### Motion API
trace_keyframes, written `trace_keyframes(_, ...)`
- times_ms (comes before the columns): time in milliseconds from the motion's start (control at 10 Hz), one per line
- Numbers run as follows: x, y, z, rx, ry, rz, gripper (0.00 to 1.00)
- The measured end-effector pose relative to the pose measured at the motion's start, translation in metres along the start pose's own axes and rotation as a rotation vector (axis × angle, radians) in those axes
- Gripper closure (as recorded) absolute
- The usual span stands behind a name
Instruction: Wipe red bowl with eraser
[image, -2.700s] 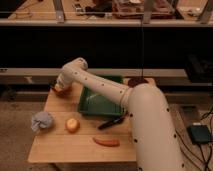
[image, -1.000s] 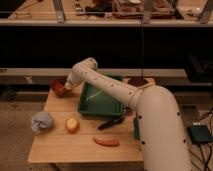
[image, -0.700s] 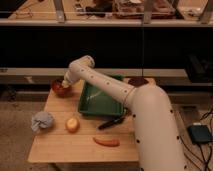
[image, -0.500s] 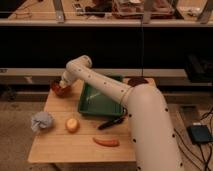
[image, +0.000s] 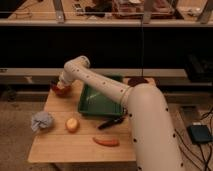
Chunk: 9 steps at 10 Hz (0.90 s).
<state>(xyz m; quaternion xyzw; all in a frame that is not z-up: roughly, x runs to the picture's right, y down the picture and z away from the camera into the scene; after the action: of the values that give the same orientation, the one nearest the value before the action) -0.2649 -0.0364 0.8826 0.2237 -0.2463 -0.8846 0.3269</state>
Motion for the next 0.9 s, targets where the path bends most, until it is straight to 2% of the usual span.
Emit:
trace_keyframes(500,-0.025,-0.010,-0.009,0.010,-0.016,0.001,1.00)
trace_keyframes(900,-0.044,0.005,-0.017,-0.018,-0.037,0.024,1.00)
